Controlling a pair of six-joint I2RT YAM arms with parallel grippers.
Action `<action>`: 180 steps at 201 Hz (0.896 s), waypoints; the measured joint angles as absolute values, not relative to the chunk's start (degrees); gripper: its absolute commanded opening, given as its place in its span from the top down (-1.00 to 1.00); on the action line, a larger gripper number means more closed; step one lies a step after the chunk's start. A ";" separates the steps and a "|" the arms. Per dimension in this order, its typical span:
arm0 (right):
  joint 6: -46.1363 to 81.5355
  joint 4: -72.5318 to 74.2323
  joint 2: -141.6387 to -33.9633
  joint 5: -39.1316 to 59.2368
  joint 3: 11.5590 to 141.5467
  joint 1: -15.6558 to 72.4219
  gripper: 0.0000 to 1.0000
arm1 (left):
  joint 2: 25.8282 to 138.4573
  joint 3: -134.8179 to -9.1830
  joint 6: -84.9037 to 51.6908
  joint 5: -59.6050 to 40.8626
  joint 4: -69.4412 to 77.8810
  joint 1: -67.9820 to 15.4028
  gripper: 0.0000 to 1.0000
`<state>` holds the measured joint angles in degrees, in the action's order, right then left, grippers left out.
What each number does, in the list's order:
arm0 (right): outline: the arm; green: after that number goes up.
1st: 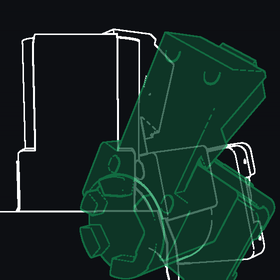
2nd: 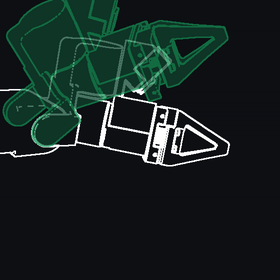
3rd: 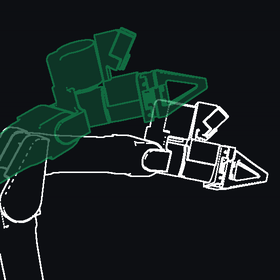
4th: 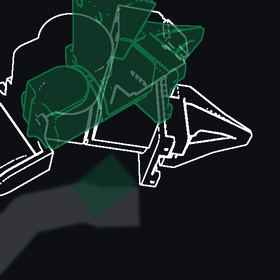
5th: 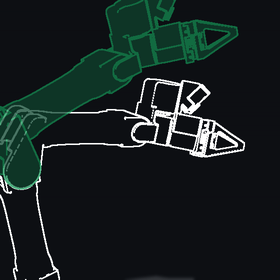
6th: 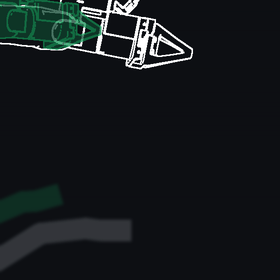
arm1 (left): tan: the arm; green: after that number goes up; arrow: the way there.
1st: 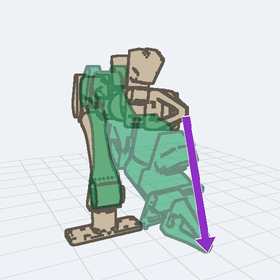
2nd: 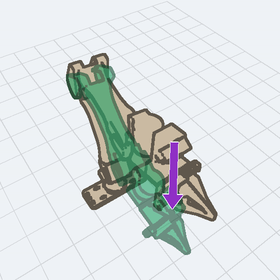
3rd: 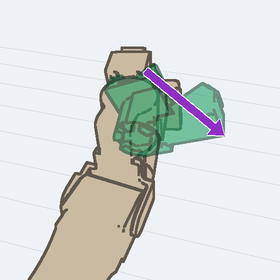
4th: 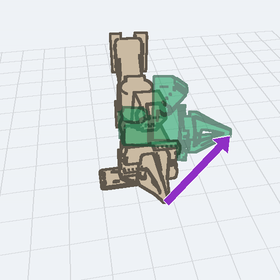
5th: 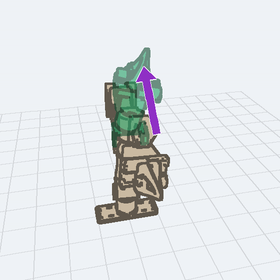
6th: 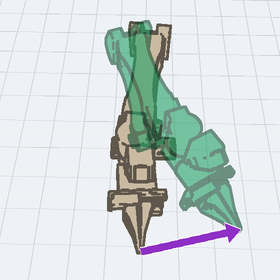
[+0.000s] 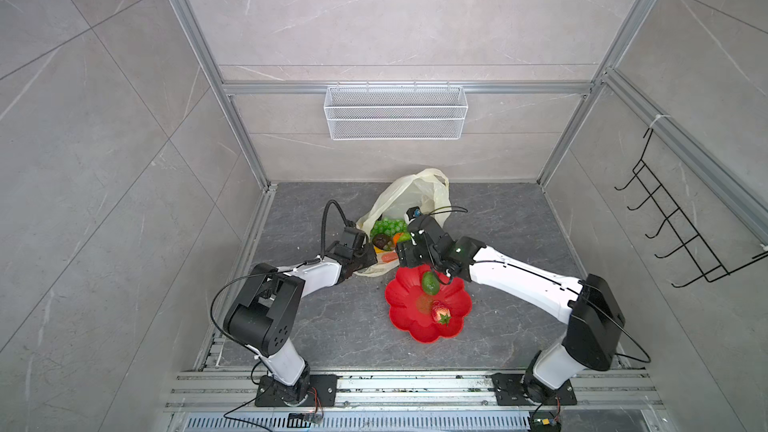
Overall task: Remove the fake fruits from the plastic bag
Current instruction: 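Carry the bright green fruit out of the bag over the red plate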
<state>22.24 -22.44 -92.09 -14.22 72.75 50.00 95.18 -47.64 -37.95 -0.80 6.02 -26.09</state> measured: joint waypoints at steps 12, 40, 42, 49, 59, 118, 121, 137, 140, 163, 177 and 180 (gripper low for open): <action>22.26 -22.79 -90.59 -14.90 70.50 51.92 -0.56 | 95.15 -47.64 -37.95 -0.84 6.04 -26.09 0.95; 22.90 -24.21 -89.54 -16.45 66.15 55.09 -0.56 | 95.18 -47.64 -37.95 -0.86 6.02 -26.09 0.95; 22.94 -24.27 -89.54 -16.60 65.89 55.31 -0.56 | 95.15 -47.64 -37.95 -0.89 6.04 -26.09 0.95; 23.38 -24.62 -89.54 -16.84 65.08 55.99 -0.55 | 95.15 -47.64 -37.95 -0.97 6.02 -26.09 0.95; 24.12 -25.08 -89.54 -17.26 63.94 57.01 -0.55 | 95.15 -47.64 -37.95 -1.06 6.04 -26.09 0.95; 29.26 -25.96 -89.54 -19.68 59.68 61.39 -0.56 | 95.18 -47.64 -37.95 -1.17 6.02 -26.09 0.95; 29.52 -25.96 -89.54 -19.81 59.51 61.39 -0.56 | 95.18 -47.64 -37.95 -1.17 6.04 -26.09 0.95; 30.87 -25.98 -89.56 -20.21 58.61 61.39 -0.56 | 95.15 -47.64 -37.95 -1.17 6.02 -26.09 0.95; 31.16 -26.00 -89.56 -20.23 58.48 61.39 -0.56 | 95.18 -47.64 -37.95 -1.17 6.04 -26.09 0.95; 33.30 -25.91 -89.65 -20.21 57.45 61.39 -0.56 | 95.18 -47.64 -37.95 -1.17 6.02 -26.09 0.95; 34.46 -25.69 -89.65 -20.21 56.40 61.39 -0.57 | 95.18 -47.64 -37.95 -1.17 6.02 -26.09 0.95; 34.74 -25.67 -89.65 -20.21 56.12 61.39 -0.57 | 95.18 -47.64 -37.95 -1.19 6.02 -26.09 0.95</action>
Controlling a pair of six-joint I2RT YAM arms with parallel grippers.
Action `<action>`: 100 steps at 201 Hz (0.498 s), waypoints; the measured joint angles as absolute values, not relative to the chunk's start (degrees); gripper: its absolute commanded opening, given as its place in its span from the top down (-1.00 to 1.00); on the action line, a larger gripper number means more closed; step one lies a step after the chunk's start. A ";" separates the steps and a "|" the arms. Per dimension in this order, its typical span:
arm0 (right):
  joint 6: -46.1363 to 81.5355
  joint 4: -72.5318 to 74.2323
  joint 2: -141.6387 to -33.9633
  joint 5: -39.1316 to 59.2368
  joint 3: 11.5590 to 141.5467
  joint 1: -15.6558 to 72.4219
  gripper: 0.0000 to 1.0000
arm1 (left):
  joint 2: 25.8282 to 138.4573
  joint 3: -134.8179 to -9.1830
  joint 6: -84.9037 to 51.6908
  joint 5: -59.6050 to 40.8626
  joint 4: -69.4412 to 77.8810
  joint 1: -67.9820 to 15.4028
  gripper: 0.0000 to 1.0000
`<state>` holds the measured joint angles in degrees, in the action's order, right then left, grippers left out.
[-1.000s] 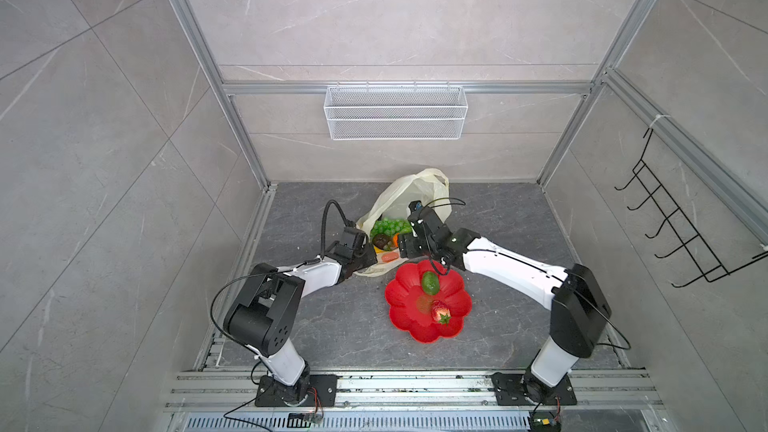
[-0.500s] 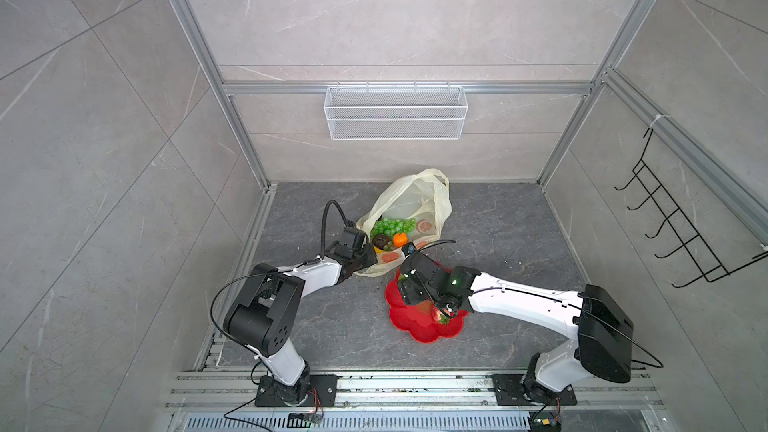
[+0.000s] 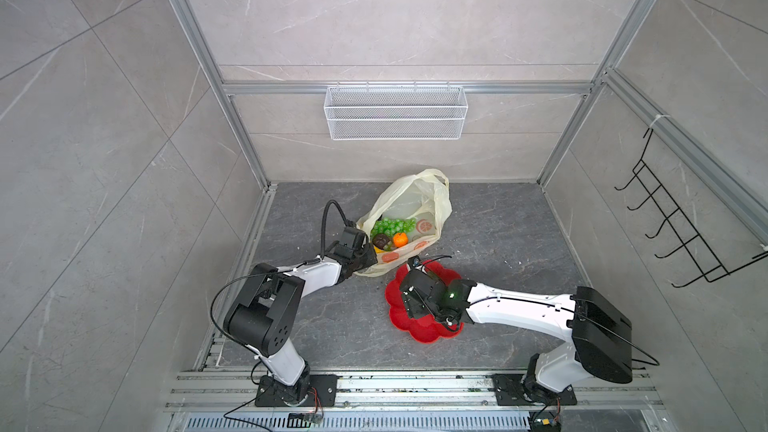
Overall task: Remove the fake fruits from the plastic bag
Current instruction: 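Carry the bright green fruit out of the bag over the red plate, then lower the bright green fruit into the red plate and open the right gripper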
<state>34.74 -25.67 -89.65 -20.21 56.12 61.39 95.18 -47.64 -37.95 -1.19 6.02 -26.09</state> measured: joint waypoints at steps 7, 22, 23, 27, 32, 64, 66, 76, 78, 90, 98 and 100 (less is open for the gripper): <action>35.24 -25.67 -89.67 -20.21 55.61 61.39 -0.57 | 95.18 -47.64 -37.95 -1.19 6.02 -26.09 0.95; 36.51 -25.67 -89.82 -20.23 54.83 61.39 -0.57 | 95.18 -47.64 -37.95 -1.21 6.04 -26.09 0.95; 36.53 -25.65 -89.84 -20.23 54.81 61.39 -0.57 | 95.15 -47.64 -37.95 -1.19 6.04 -26.09 0.95; 36.84 -25.58 -90.00 -20.25 54.70 61.39 -0.57 | 95.18 -47.64 -37.95 -1.21 6.02 -26.09 0.95; 37.26 -25.50 -90.26 -20.23 54.63 61.39 -0.57 | 95.15 -47.64 -37.95 -1.21 6.02 -26.09 0.95; 39.11 -24.34 -92.01 -20.21 54.52 61.39 -0.56 | 95.18 -47.64 -37.95 -1.21 6.02 -26.09 0.95; 39.24 -24.23 -92.07 -20.21 54.52 61.39 -0.56 | 95.18 -47.64 -37.95 -1.21 6.02 -26.09 0.95; 39.57 -23.83 -92.40 -20.21 54.46 61.39 -0.56 | 95.18 -47.64 -37.95 -1.21 6.02 -26.09 0.95; 39.64 -23.75 -92.47 -20.23 54.43 61.39 -0.56 | 95.18 -47.64 -37.95 -1.21 6.02 -26.09 0.95; 40.12 -23.22 -92.79 -20.23 54.22 61.39 -0.57 | 95.18 -47.64 -37.95 -1.19 6.02 -26.09 0.95; 40.42 -22.98 -93.06 -20.27 54.11 61.39 -0.57 | 95.18 -47.64 -37.95 -1.19 6.02 -26.09 0.95; 40.53 -22.90 -93.17 -20.27 54.08 61.39 -0.57 | 95.18 -47.64 -37.95 -1.19 6.02 -26.09 0.95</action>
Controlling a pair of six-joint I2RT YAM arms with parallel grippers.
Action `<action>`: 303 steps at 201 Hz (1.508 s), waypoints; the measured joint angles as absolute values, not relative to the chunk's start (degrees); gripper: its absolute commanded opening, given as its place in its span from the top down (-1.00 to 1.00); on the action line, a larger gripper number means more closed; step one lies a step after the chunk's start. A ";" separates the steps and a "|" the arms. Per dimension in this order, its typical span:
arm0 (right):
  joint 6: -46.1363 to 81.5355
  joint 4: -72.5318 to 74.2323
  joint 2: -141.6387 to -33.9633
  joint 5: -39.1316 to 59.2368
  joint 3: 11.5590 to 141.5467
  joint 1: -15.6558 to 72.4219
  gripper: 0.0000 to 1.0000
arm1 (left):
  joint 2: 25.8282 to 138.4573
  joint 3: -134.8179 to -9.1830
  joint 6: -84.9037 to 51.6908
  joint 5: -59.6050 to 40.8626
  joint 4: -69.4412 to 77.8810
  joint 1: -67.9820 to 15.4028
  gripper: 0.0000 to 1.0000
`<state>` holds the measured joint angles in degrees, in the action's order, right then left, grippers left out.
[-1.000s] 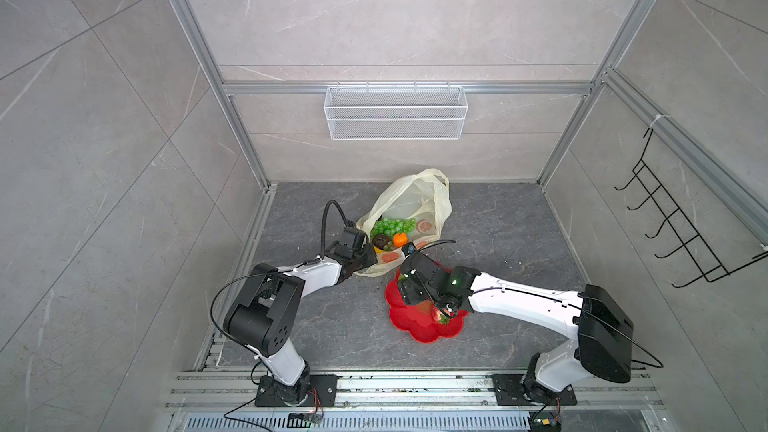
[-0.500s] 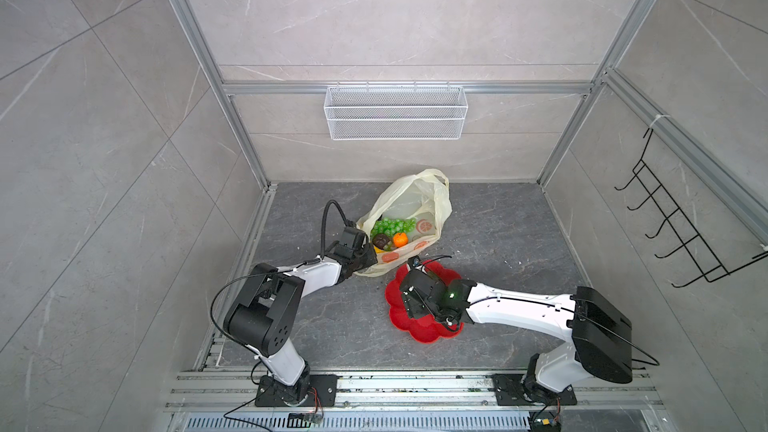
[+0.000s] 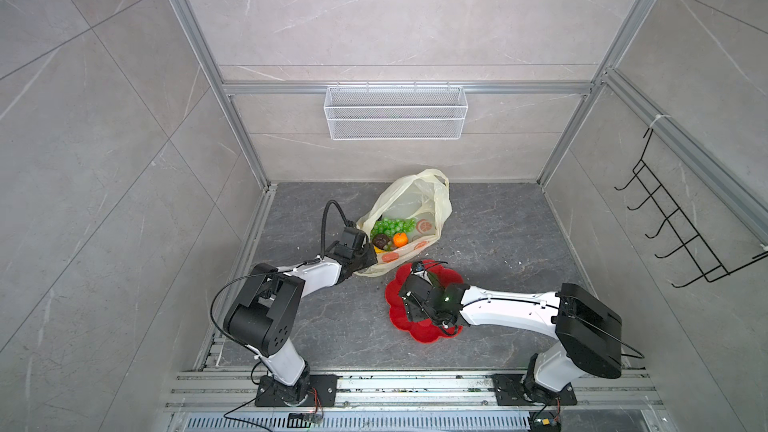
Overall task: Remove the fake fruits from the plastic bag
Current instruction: 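Lower the bright green fruit into the red plate and open the right gripper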
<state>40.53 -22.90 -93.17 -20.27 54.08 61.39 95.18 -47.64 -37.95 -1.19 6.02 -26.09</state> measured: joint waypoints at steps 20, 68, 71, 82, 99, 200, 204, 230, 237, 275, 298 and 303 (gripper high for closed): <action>41.17 -22.61 -94.24 -20.45 53.89 61.39 -0.58 | 95.18 -47.64 -37.95 -1.21 6.02 -26.09 0.95; 42.11 -22.26 -95.39 -21.32 53.82 61.39 -0.59 | 95.18 -47.64 -37.95 -1.26 6.04 -26.09 0.95; 42.13 -22.24 -95.48 -21.43 53.82 61.39 -0.59 | 95.18 -47.64 -37.95 -1.23 6.04 -26.09 0.95; 42.28 -22.24 -95.79 -21.67 53.82 61.39 -0.59 | 95.18 -47.64 -37.95 -1.23 6.02 -26.09 0.95; 42.30 -22.26 -96.40 -21.89 53.82 61.39 -0.62 | 95.18 -47.64 -37.95 -1.23 6.04 -26.09 0.95; 42.30 -22.68 -96.92 -23.90 53.87 61.39 -0.74 | 95.18 -47.64 -37.95 -1.21 6.04 -26.09 0.95; 42.28 -22.74 -96.92 -23.90 53.87 61.39 -0.75 | 95.18 -47.64 -37.95 -1.21 6.04 -26.09 0.95; 42.50 -22.92 -96.92 -24.12 53.84 61.39 -0.83 | 95.18 -47.64 -37.95 -1.21 6.02 -26.09 0.95; 42.48 -22.94 -96.90 -24.23 53.84 61.39 -0.84 | 95.18 -47.64 -37.95 -1.21 6.02 -26.09 0.96; 42.46 -24.03 -95.77 -24.40 53.84 61.39 -0.91 | 95.18 -47.64 -37.95 -1.21 6.02 -26.09 0.96; 42.37 -25.06 -93.27 -24.49 53.87 61.39 -0.91 | 95.18 -47.64 -37.93 -1.21 6.02 -26.09 0.96; 42.24 -25.36 -92.62 -24.49 53.89 61.39 -0.91 | 95.18 -47.64 -37.93 -1.21 6.02 -26.09 0.95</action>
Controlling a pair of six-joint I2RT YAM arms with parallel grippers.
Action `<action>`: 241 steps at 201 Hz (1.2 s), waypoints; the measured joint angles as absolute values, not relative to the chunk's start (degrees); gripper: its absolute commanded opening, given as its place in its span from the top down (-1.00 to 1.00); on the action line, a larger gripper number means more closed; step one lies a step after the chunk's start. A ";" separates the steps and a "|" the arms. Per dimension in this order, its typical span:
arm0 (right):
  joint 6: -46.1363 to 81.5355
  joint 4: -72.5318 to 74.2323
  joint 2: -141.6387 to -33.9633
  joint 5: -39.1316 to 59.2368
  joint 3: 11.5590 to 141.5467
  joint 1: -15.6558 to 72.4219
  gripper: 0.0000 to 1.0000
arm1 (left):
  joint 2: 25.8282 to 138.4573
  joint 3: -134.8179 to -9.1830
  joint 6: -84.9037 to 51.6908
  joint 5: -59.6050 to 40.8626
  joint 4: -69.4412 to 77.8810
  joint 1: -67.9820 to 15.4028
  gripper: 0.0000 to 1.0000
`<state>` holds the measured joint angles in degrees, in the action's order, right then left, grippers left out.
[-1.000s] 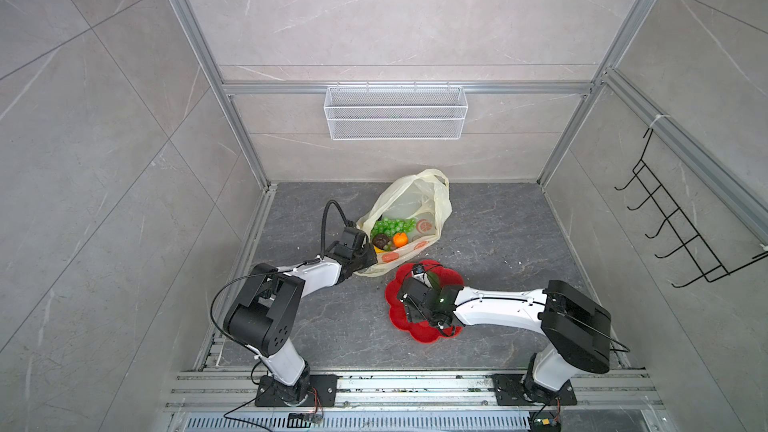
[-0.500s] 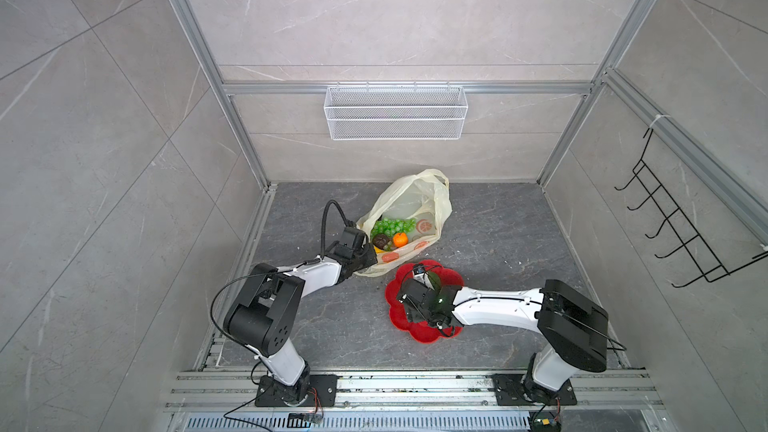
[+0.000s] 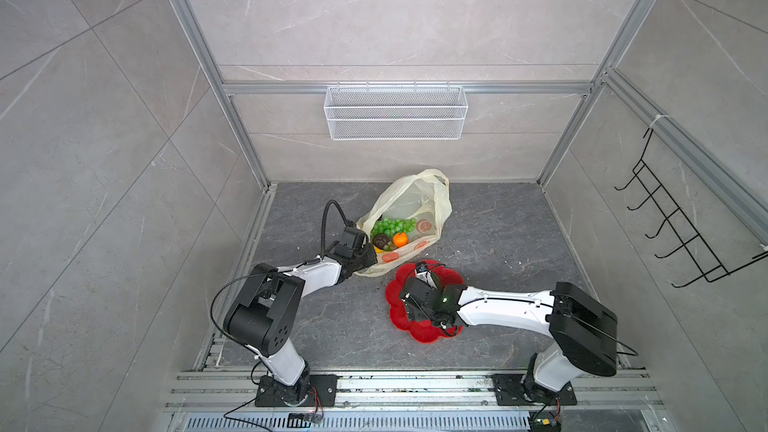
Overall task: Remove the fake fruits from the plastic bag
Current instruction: 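Lower the bright green fruit into the red plate and open the right gripper, then move the right gripper up into the bag toward the dark brown fruit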
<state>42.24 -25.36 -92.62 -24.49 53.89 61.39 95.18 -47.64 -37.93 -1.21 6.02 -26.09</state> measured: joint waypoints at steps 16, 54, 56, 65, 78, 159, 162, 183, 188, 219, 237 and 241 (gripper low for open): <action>41.78 -26.72 -90.13 -24.97 54.00 61.39 -0.91 | 95.18 -47.64 -37.93 -1.17 6.02 -26.09 0.96; 38.15 -28.27 -85.38 -27.62 56.38 61.39 -0.89 | 95.02 -47.62 -37.93 -0.80 5.91 -26.09 0.95; 37.82 -28.34 -85.38 -27.77 56.82 61.36 -0.89 | 94.96 -47.57 -37.93 -0.67 5.91 -26.09 0.95; 36.58 -28.53 -85.56 -28.23 58.76 61.17 -0.88 | 94.63 -47.37 -37.95 -0.25 5.93 -26.11 0.96; 34.79 -28.25 -86.41 -28.27 62.19 60.31 -0.86 | 93.97 -46.87 -37.95 0.38 5.89 -26.09 0.96; 30.46 -22.50 -104.27 -12.23 83.26 44.99 -0.52 | 92.51 -44.80 -38.85 1.52 6.52 -26.09 0.96; 30.70 -22.44 -104.75 -11.92 83.57 44.58 -0.52 | 92.60 -44.91 -38.83 1.30 6.52 -26.09 0.96; 31.70 -22.68 -108.53 -9.39 86.70 42.87 -0.48 | 94.24 -46.35 -38.81 -0.51 6.50 -26.09 0.95; 31.77 -22.72 -109.51 -8.82 87.66 42.78 -0.47 | 94.65 -46.63 -38.81 -0.69 6.50 -26.09 0.95; 32.71 -22.72 -115.68 -5.06 93.69 43.03 -0.44 | 96.27 -47.35 -38.79 -2.04 6.44 -26.09 0.95; 33.32 -22.74 -119.24 -3.57 96.73 43.11 -0.45 | 96.62 -47.46 -38.79 -2.20 6.39 -26.09 0.95; 33.43 -22.79 -120.05 -3.42 97.32 43.11 -0.46 | 96.71 -47.55 -38.79 -2.20 6.37 -26.09 0.95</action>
